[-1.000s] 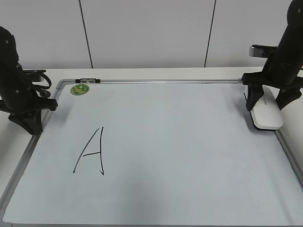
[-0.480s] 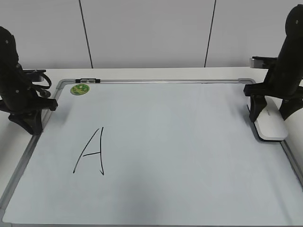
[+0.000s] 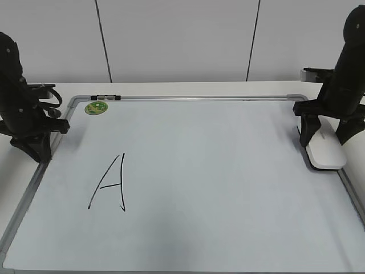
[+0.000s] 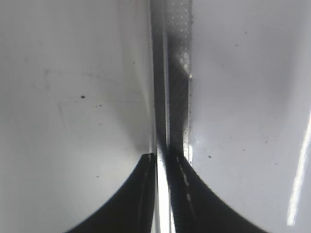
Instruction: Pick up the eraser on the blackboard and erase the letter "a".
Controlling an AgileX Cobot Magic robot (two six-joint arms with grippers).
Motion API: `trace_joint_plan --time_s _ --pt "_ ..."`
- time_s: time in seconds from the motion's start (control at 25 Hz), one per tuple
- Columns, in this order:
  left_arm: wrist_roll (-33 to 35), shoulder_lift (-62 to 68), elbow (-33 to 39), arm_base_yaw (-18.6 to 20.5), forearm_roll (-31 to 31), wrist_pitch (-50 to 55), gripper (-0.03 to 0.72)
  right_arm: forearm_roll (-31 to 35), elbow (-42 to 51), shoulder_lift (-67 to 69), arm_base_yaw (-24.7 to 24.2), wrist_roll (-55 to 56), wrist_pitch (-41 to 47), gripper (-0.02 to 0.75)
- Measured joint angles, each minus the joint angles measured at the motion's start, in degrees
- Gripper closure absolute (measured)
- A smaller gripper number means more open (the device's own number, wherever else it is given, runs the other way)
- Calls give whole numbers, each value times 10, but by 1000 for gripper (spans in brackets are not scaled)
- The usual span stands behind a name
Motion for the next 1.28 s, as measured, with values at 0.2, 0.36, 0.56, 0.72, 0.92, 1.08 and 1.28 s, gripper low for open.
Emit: trace_joint_plan --time_s 0.2,0.36,0.56,0.72,0.92,1.08,1.28 --pt "0 0 0 0 0 0 608 -5 0 0 0 0 0 210" --pt "0 0 0 0 0 0 608 -15 0 0 0 0 0 210" --pt "0 0 0 0 0 0 607 -17 0 0 0 0 0 210" --pt "0 0 0 0 0 0 606 -17 0 7 0 0 0 210" --pt "0 0 -1 0 0 0 606 -17 0 14 0 0 0 210" --pt "0 0 -1 0 0 0 603 -17 0 14 0 0 0 209" --pt "0 0 -1 0 0 0 598 -17 0 14 0 0 0 122"
